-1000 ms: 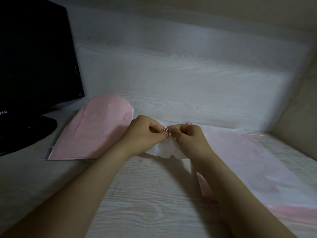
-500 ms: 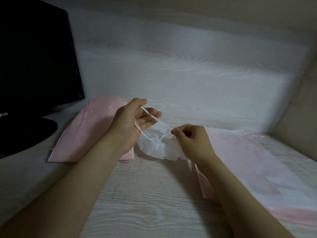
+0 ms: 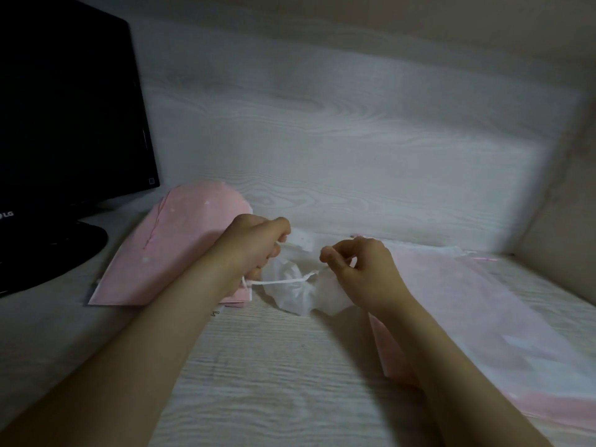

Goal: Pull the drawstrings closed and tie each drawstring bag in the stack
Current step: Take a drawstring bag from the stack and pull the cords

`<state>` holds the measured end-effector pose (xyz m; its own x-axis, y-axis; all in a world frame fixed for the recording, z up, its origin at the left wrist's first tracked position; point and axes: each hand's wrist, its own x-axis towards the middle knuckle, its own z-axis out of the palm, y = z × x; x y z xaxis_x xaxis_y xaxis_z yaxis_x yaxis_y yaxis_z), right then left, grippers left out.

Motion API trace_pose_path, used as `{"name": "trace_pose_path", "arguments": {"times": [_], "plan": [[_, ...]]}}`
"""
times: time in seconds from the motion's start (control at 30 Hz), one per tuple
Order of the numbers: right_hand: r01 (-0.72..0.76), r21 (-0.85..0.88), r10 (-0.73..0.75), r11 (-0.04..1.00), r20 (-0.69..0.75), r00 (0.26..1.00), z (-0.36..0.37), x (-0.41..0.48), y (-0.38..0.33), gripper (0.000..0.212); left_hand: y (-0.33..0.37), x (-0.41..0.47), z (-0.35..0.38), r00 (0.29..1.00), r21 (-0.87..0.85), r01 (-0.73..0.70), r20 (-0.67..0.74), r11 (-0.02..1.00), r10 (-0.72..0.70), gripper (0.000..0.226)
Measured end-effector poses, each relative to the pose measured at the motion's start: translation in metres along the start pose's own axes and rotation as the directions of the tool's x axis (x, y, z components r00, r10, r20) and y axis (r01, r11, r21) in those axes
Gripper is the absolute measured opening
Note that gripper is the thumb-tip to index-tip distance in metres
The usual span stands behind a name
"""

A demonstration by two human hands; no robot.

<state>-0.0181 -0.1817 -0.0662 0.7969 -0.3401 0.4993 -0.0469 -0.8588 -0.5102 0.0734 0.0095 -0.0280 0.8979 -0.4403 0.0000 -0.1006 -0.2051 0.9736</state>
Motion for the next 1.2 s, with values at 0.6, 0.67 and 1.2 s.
{"name": "trace_pose_path", "arguments": {"times": [0.6, 0.67, 1.2], "plan": [[0.001, -0.012, -0.001, 1.0, -0.009, 1.0, 0.002, 0.0, 0.0, 0.042, -0.018, -0.009, 0.005, 0.906, 0.571, -0.419, 0.218, 0.706, 0.362, 0.02], [-0.001, -0.034, 0.002, 0.999, 0.012, 1.0, 0.003, 0.0, 0.0, 0.043, -0.018, -0.009, 0.006, 0.903, 0.595, -0.425, 0.225, 0.683, 0.366, 0.019], [-0.112, -0.057, 0.111, 0.992, -0.023, 0.994, 0.002, -0.002, 0.001, 0.036, -0.01, -0.012, 0.006, 0.946, 0.679, -0.323, 0.228, 0.659, 0.229, 0.021]]}}
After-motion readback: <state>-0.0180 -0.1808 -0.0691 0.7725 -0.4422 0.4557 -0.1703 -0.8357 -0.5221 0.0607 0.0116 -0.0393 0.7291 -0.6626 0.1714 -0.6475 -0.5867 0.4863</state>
